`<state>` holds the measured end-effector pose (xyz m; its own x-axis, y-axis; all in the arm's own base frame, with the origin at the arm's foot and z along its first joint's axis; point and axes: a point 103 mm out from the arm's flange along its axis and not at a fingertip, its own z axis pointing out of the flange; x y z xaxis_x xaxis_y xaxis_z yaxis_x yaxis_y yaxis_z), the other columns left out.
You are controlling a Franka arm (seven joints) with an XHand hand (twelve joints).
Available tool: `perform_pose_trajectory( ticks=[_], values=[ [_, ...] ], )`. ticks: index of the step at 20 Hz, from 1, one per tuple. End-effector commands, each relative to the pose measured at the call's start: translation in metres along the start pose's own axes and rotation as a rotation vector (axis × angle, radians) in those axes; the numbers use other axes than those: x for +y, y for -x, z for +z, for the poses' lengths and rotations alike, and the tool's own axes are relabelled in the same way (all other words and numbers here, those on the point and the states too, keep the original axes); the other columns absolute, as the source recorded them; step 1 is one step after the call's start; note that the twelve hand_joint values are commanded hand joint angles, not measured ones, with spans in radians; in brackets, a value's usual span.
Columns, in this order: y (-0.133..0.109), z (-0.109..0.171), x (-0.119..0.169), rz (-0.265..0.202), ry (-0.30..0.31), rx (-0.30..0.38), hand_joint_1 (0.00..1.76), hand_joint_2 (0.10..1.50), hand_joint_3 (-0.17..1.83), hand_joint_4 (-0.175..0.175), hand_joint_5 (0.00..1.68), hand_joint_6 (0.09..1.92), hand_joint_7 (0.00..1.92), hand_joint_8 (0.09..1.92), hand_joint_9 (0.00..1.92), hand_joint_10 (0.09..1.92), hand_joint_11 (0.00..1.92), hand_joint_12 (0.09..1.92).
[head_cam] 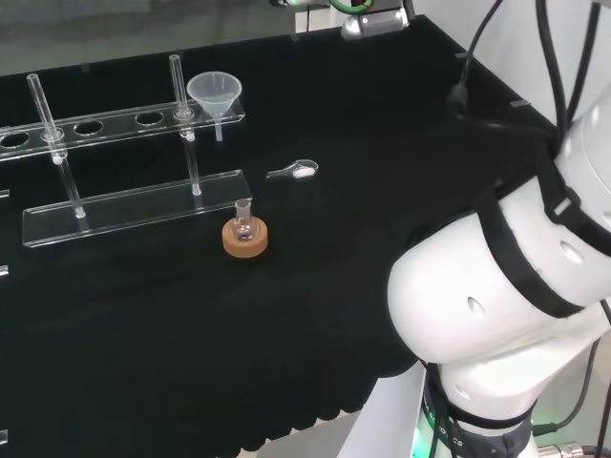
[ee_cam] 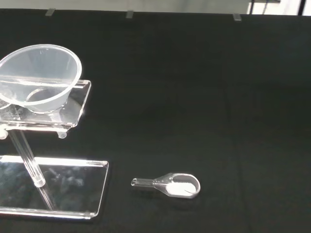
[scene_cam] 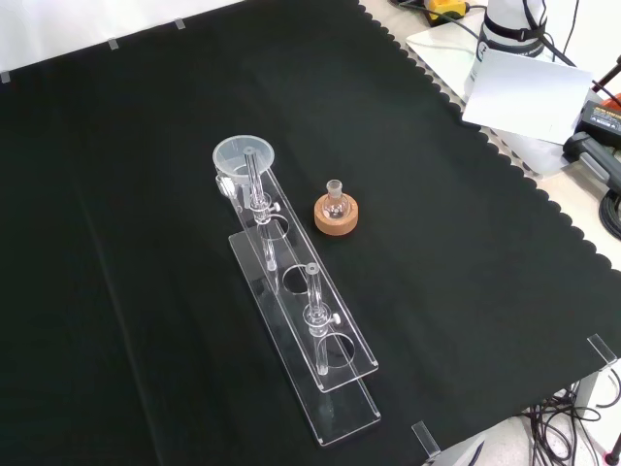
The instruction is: Pick up the funnel from the transparent funnel stand.
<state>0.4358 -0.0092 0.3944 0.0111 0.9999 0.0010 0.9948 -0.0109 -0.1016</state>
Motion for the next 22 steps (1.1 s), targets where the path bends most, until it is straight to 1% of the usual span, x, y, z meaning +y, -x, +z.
perform_pose_trajectory(
  ticks=[1, 4, 7, 9, 12, 13, 14, 17, 19, 20, 22],
  values=[
    [-0.005, 0.005, 0.037, -0.071, 0.011, 0.002, 0.07, 1.12, 0.33, 0.003, 0.29, 0.09, 0.13, 0.59, 0.29, 0.67, 0.16, 1.38],
    [-0.016, 0.008, 0.046, -0.092, -0.003, -0.001, 0.08, 1.11, 0.33, 0.002, 0.29, 0.09, 0.12, 0.59, 0.29, 0.67, 0.15, 1.38],
    [-0.026, 0.017, 0.055, -0.097, -0.030, -0.016, 0.13, 1.08, 0.31, 0.003, 0.29, 0.09, 0.12, 0.60, 0.28, 0.68, 0.14, 1.38],
    [-0.032, 0.025, 0.059, -0.093, -0.052, -0.010, 0.20, 1.04, 0.29, 0.003, 0.29, 0.09, 0.12, 0.60, 0.28, 0.68, 0.14, 1.38],
    [-0.041, 0.037, 0.064, -0.074, -0.092, -0.016, 0.31, 0.97, 0.27, 0.002, 0.28, 0.09, 0.10, 0.62, 0.26, 0.69, 0.13, 1.39],
    [-0.044, 0.040, 0.067, -0.090, -0.110, -0.003, 0.36, 0.94, 0.26, 0.001, 0.27, 0.09, 0.10, 0.63, 0.25, 0.70, 0.13, 1.40],
    [-0.047, 0.044, 0.069, -0.091, -0.131, 0.002, 0.39, 0.92, 0.26, 0.003, 0.26, 0.09, 0.08, 0.65, 0.23, 0.72, 0.12, 1.41],
    [-0.060, 0.052, 0.075, -0.070, -0.180, -0.022, 0.44, 0.86, 0.27, 0.005, 0.21, 0.09, 0.02, 0.69, 0.17, 0.78, 0.10, 1.44],
    [-0.068, 0.057, 0.079, -0.052, -0.206, -0.038, 0.45, 0.84, 0.27, 0.004, 0.19, 0.09, 0.00, 0.66, 0.14, 0.80, 0.10, 1.45],
    [-0.071, 0.059, 0.080, -0.033, -0.219, -0.041, 0.45, 0.83, 0.27, 0.004, 0.18, 0.09, 0.00, 0.63, 0.13, 0.80, 0.09, 1.45],
    [-0.078, 0.063, 0.083, -0.022, -0.246, -0.042, 0.45, 0.81, 0.28, 0.004, 0.16, 0.09, 0.00, 0.59, 0.11, 0.81, 0.09, 1.45]
  ],
)
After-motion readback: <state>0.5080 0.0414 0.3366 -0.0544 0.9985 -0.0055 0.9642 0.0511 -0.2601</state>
